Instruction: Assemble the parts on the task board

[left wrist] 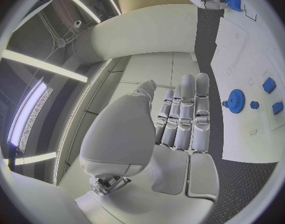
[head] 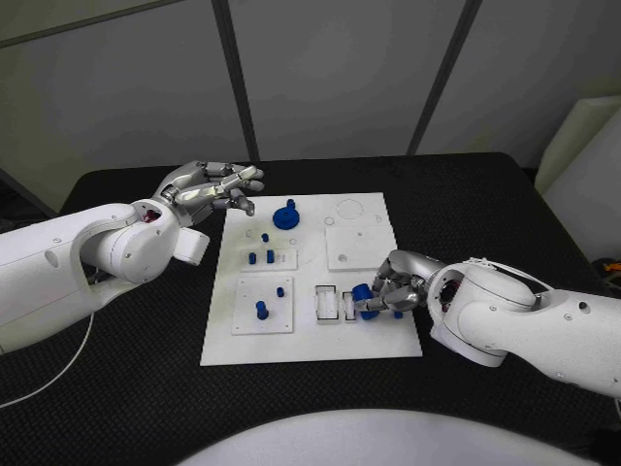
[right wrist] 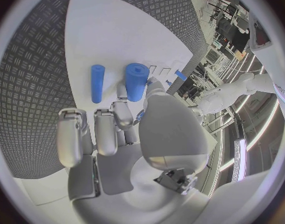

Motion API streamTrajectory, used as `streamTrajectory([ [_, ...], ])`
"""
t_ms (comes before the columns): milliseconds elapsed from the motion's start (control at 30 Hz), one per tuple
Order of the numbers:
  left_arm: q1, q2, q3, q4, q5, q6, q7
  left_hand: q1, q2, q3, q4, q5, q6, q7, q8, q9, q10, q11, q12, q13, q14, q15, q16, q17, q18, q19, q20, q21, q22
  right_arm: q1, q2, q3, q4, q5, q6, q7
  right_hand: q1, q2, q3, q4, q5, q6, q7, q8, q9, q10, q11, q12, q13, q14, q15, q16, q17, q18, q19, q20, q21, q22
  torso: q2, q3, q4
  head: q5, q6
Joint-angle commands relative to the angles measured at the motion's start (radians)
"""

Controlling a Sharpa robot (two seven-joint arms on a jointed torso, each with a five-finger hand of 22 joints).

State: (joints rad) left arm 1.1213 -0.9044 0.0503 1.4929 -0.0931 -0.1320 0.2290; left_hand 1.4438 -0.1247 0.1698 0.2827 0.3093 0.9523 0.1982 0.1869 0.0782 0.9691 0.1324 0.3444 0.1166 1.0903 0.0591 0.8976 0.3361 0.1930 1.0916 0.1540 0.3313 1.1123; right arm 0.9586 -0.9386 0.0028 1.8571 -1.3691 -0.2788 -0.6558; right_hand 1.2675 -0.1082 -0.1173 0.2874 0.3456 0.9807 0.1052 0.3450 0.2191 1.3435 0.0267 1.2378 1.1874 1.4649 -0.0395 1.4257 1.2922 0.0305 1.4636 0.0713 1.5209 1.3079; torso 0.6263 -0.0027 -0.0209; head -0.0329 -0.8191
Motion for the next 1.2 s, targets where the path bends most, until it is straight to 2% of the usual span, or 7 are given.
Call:
streamTrajectory([
  [33, 0.001, -0.002, 0.001, 0.003, 0.002, 0.004, 0.016, 0.004, 0.008, -0.008, 0.000, -0.001, -0.007, 0.001, 0.004, -0.001, -0.006, 0.001, 0.007, 0.001, -0.005, 0.000, -0.002, -0.002, -0.012, -0.001, 0.005, -0.004, -0.001, -0.012, 0.010, -0.007, -0.013, -0.002, 0.033, -0.001, 0.015, 0.022, -0.006, -0.001, 0.002, -0.003, -0.004, -0.003, 0.000, 0.000, -0.004, -0.003, 0.004, 0.057, -0.005, 0.006, 0.002, -0.014, 0.060, -0.002, 0.006, 0.209, -0.001, -0.0009, 0.0035, 0.001, -0.001],
  [100, 0.001, -0.003, 0.001, 0.004, 0.002, 0.004, 0.015, 0.004, 0.008, -0.008, 0.000, -0.001, -0.007, 0.001, 0.004, -0.001, -0.006, 0.001, 0.007, 0.001, -0.005, 0.000, -0.002, -0.002, -0.012, -0.001, 0.005, -0.004, -0.001, -0.013, 0.013, -0.007, -0.016, -0.003, 0.028, 0.003, 0.024, 0.029, -0.007, -0.002, 0.012, -0.001, -0.005, -0.001, 0.004, 0.001, -0.005, -0.003, 0.007, 0.058, -0.006, 0.006, 0.004, -0.014, 0.061, -0.003, 0.007, 0.210, 0.000, -0.0012, 0.0015, 0.003, -0.002],
  [267, 0.001, -0.006, 0.001, 0.005, 0.002, 0.005, 0.015, 0.005, 0.008, -0.010, -0.001, 0.000, -0.007, 0.001, 0.006, 0.000, -0.007, 0.001, 0.010, 0.002, -0.005, 0.000, -0.001, -0.002, -0.012, 0.000, 0.004, -0.005, -0.002, -0.015, 0.011, -0.007, -0.012, 0.008, -0.012, 0.030, 0.043, 0.048, -0.012, -0.002, 0.100, 0.026, -0.016, 0.015, 0.023, 0.015, -0.014, 0.008, 0.028, 0.059, -0.014, 0.011, 0.012, -0.016, 0.066, -0.009, 0.011, 0.216, 0.000, -0.0002, -0.0021, 0.008, -0.002],
  [567, 0.001, -0.005, 0.001, 0.004, 0.002, 0.006, 0.015, 0.005, 0.008, -0.010, -0.001, 0.000, -0.007, 0.001, 0.006, 0.000, -0.007, 0.001, 0.010, 0.002, -0.005, 0.000, -0.001, -0.002, -0.012, 0.000, 0.004, -0.005, -0.002, -0.015, -0.027, -0.006, 0.042, 0.049, -0.149, 0.072, 0.087, 0.075, -0.007, -0.006, 0.194, 0.036, -0.027, 0.019, 0.050, 0.031, -0.026, 0.012, 0.044, 0.061, -0.024, 0.016, 0.022, -0.019, 0.074, -0.020, 0.019, 0.226, -0.002, -0.0009, -0.0009, 0.008, 0.001],
  [900, 0.001, -0.001, 0.001, 0.002, 0.002, 0.007, 0.015, 0.005, 0.008, -0.010, -0.001, 0.000, -0.007, 0.001, 0.006, 0.000, -0.007, 0.001, 0.010, 0.002, -0.005, 0.000, -0.001, -0.002, -0.012, 0.000, 0.004, -0.005, -0.002, -0.014, -0.026, -0.005, 0.075, 0.120, -0.245, 0.116, 0.095, 0.079, -0.006, -0.005, 0.212, 0.037, -0.028, 0.018, 0.056, 0.032, -0.027, 0.009, 0.045, 0.062, -0.025, 0.017, 0.024, -0.020, 0.077, -0.021, 0.022, 0.229, 0.000, -0.0021, 0.0015, 0.011, 0.009],
  [1067, 0.001, 0.000, 0.001, 0.002, 0.002, 0.008, 0.016, 0.005, 0.008, -0.010, -0.001, 0.000, -0.007, 0.001, 0.006, 0.000, -0.007, 0.001, 0.010, 0.002, -0.005, 0.000, -0.001, -0.002, -0.012, 0.000, 0.004, -0.005, -0.002, -0.014, -0.003, -0.004, 0.066, 0.152, -0.244, 0.123, 0.095, 0.080, -0.006, -0.004, 0.215, 0.037, -0.028, 0.018, 0.057, 0.032, -0.027, 0.007, 0.044, 0.062, -0.025, 0.017, 0.024, -0.020, 0.077, -0.021, 0.022, 0.229, 0.000, -0.0024, 0.0013, 0.016, 0.008],
  [1200, 0.001, 0.000, 0.001, 0.003, 0.002, 0.008, 0.015, 0.005, 0.008, -0.010, -0.001, 0.000, -0.007, 0.001, 0.006, 0.000, -0.007, 0.001, 0.010, 0.002, -0.005, 0.000, -0.001, -0.002, -0.012, 0.000, 0.004, -0.005, -0.002, -0.014, 0.022, -0.004, 0.051, 0.168, -0.198, 0.115, 0.079, 0.080, -0.016, 0.002, 0.209, 0.035, -0.026, 0.016, 0.061, 0.029, -0.025, 0.000, 0.039, 0.061, -0.024, 0.017, 0.023, -0.019, 0.076, -0.021, 0.021, 0.228, 0.001, -0.0035, 0.0029, 0.019, 0.006],
])
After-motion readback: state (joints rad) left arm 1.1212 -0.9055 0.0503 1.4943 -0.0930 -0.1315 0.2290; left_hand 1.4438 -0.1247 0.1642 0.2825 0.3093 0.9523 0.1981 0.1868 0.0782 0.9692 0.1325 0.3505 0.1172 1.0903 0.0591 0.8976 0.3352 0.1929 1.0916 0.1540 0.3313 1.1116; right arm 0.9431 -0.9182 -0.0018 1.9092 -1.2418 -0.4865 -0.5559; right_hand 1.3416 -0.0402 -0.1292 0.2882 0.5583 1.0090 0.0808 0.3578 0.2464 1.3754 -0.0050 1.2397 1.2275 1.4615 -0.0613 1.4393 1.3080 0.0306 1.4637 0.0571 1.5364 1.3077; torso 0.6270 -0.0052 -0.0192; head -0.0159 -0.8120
